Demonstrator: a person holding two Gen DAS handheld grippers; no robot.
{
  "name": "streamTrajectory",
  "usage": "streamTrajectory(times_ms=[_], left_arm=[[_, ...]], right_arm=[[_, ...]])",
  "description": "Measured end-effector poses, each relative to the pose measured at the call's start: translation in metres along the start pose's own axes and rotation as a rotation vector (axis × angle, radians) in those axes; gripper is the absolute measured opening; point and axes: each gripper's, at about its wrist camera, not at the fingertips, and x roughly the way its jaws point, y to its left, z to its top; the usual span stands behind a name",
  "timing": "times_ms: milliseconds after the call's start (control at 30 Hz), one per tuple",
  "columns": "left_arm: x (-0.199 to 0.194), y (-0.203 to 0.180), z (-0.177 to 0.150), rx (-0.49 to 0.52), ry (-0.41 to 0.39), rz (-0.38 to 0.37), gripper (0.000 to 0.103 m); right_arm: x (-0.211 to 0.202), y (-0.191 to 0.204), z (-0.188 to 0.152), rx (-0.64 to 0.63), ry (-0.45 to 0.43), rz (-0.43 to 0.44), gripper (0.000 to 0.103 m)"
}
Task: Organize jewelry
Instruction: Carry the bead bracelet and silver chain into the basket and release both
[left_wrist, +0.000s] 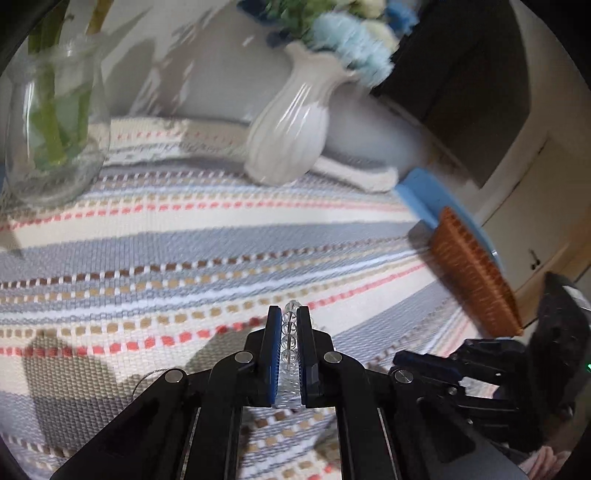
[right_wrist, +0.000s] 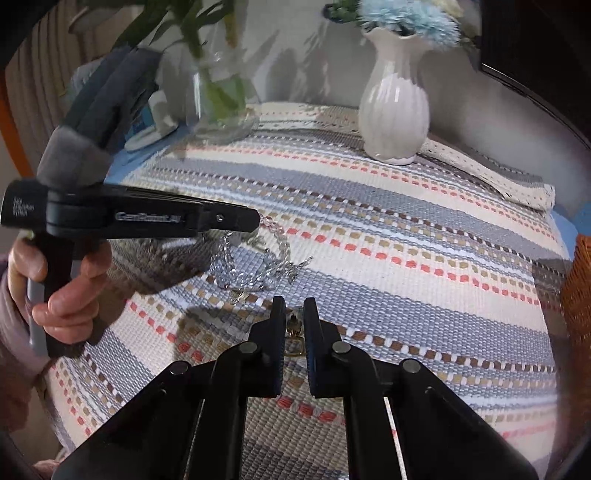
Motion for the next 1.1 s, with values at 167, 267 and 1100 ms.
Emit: streamTrajectory(times_ms=[167,267,1100], left_arm=[[-0.022,-0.026,0.005,0.045,-0.046,-0.060,0.007],[-0.027,-0.048,0.004,0.081,-0.051,-0.077,0.007],[0.068,-0.290,0.059,0.324,0.008,-0.324,0.007]], right_arm=[[-0.017,-0.017,-0.005,0.081,-0.020,0.039,0.011],[-0.036,-0.028,-0.010,0.120,-0.040,0.049,0.011],[-0.214,-0.207,-0.059,0.467,-0.295,-0.218,0.011]])
